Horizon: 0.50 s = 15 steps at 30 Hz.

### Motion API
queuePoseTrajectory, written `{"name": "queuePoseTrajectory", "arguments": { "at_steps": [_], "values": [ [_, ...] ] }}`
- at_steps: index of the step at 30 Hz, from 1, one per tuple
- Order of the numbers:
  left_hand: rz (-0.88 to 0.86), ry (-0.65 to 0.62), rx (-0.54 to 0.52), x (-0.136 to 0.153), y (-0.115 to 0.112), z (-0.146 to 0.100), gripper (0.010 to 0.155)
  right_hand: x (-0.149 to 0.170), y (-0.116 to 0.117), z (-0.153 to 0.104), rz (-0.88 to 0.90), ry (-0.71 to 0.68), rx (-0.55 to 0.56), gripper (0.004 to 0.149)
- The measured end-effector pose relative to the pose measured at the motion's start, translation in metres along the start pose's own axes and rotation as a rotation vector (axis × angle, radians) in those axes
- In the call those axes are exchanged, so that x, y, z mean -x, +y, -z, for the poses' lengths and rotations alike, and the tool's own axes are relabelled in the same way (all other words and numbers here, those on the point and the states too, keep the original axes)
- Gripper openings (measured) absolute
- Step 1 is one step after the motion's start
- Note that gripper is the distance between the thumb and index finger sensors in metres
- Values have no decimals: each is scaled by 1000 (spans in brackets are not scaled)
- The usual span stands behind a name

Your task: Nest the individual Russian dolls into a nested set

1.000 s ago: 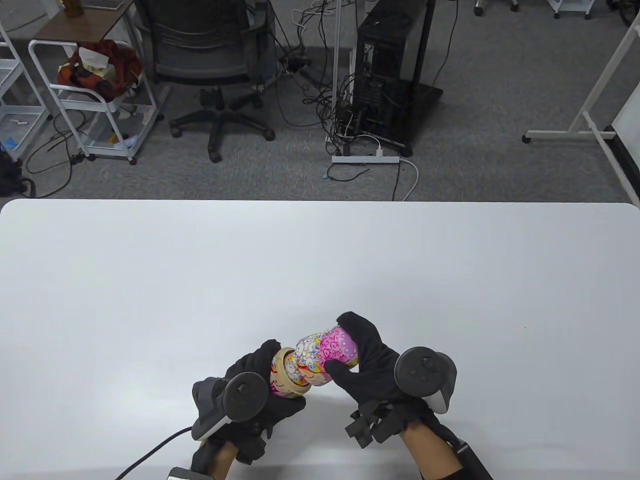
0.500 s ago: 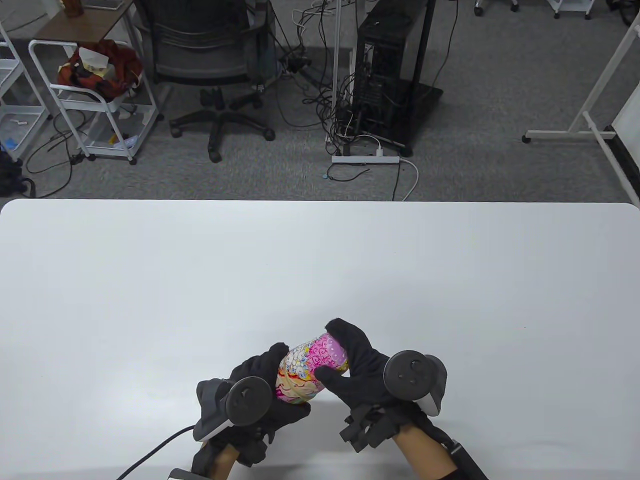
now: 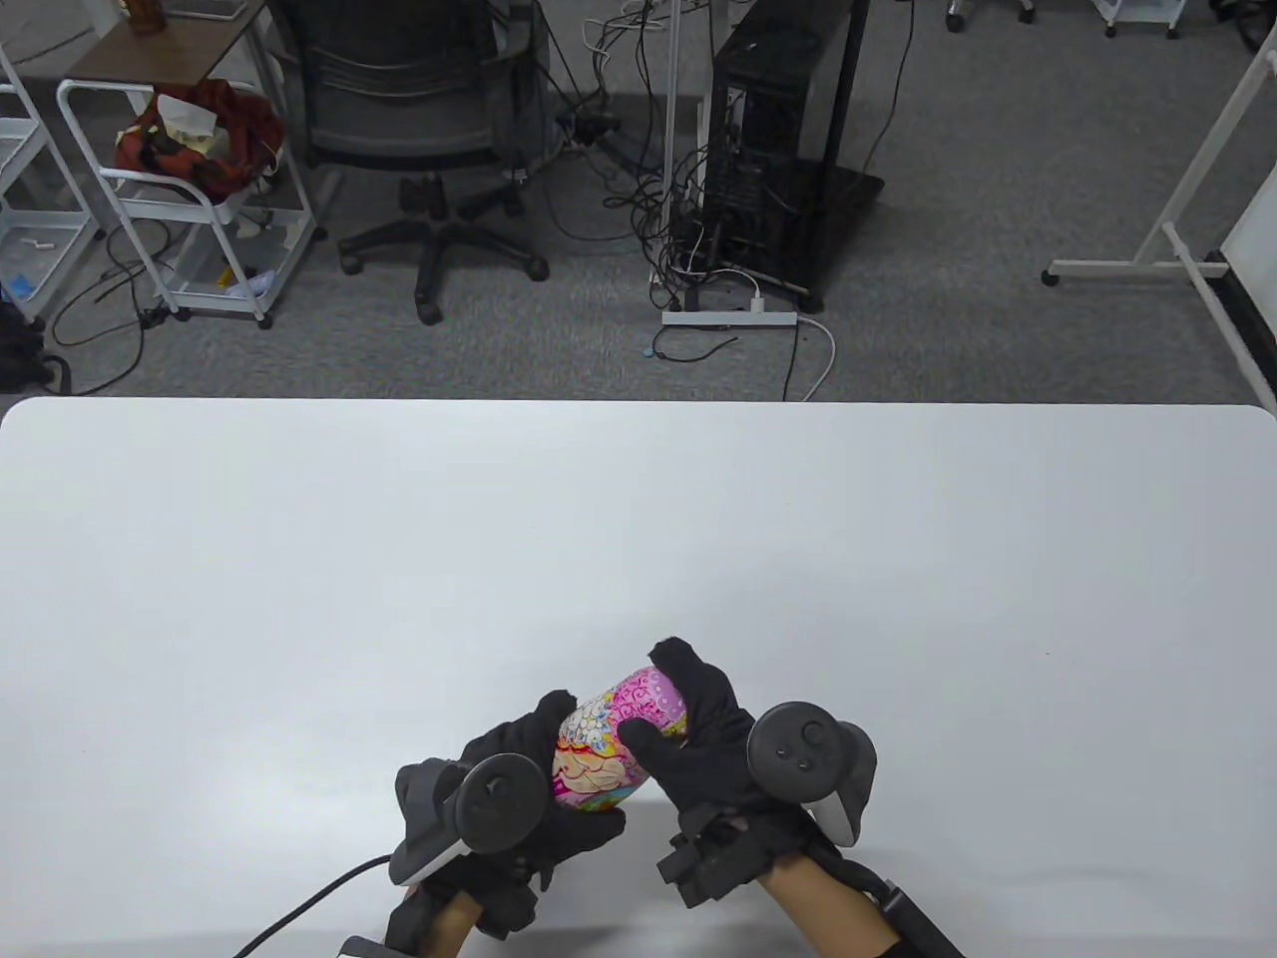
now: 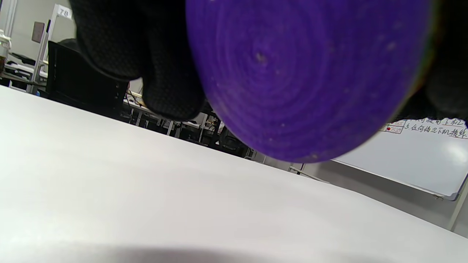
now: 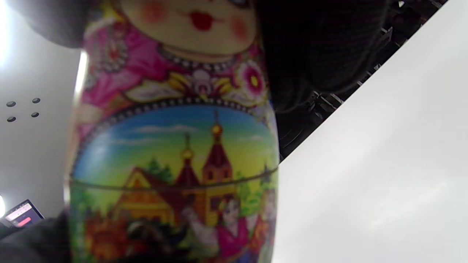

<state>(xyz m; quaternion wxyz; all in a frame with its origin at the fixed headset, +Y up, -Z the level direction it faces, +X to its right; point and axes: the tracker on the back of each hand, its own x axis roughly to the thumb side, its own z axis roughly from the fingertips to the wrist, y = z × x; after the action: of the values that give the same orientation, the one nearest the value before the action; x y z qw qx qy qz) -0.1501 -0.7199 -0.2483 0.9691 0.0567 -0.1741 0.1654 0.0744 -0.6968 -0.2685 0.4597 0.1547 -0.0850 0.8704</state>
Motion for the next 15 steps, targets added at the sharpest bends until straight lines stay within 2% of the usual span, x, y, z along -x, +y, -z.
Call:
{"name": "queuePoseTrajectory", "arguments": {
  "at_steps": [3,10,13,15],
  "values": [
    [5,11,-26,-4,2,-1,118,-7,1,-3,-61,-26,25,81],
    [3,7,-38,-1,6,1,118,-10,5,-3,-43,-17,16,80],
    [-6,3,-20,6,4,7,118,-10,4,6,6,-25,-120,85],
    [-130,-9,55,14,-1,10,119,-12,0,12,105,-61,-226,81]
  ]
}}
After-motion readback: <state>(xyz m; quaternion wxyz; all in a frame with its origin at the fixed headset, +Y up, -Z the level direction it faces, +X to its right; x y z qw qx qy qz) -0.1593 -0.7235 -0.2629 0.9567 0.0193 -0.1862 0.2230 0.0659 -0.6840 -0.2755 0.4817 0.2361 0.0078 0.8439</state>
